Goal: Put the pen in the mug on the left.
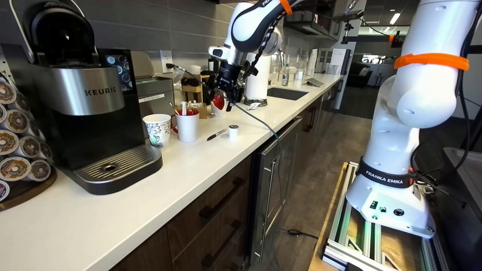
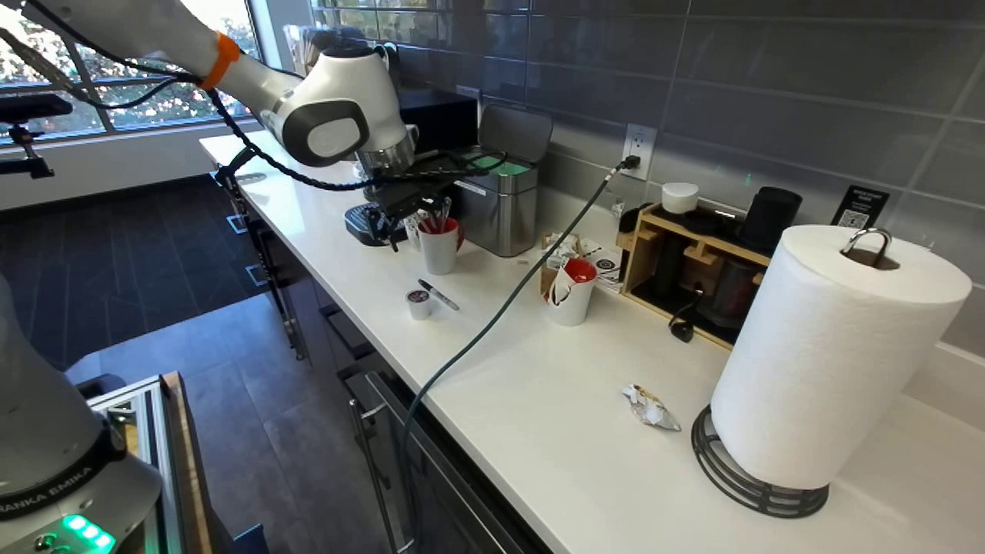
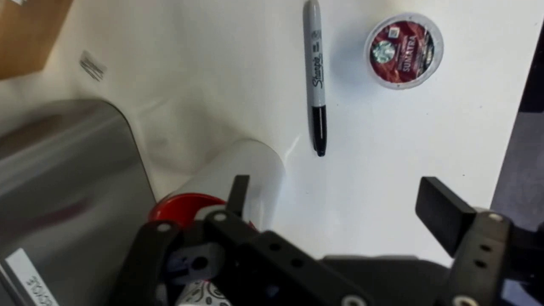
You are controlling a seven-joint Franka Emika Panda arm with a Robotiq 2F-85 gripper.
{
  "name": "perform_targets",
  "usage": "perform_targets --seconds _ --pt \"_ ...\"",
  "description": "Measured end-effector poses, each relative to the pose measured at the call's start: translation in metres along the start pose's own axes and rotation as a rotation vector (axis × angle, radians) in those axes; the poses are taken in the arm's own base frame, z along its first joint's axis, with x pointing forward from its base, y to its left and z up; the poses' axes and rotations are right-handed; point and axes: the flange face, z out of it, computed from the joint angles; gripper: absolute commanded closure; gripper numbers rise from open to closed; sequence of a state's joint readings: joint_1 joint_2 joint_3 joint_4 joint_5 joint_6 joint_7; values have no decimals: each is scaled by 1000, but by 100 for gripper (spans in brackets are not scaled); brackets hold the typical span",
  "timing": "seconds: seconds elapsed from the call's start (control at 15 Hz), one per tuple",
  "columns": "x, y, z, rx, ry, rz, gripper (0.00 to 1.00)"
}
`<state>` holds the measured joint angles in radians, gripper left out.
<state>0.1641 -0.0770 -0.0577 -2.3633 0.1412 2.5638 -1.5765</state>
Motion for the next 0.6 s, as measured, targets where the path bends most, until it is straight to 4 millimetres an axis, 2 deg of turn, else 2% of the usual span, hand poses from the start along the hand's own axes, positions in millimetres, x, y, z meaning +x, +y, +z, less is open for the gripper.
perform_targets --seconds 0.33,0.6 --pt "15 2 45 92 24 -119 0" --pt "8 10 71 147 19 -119 12"
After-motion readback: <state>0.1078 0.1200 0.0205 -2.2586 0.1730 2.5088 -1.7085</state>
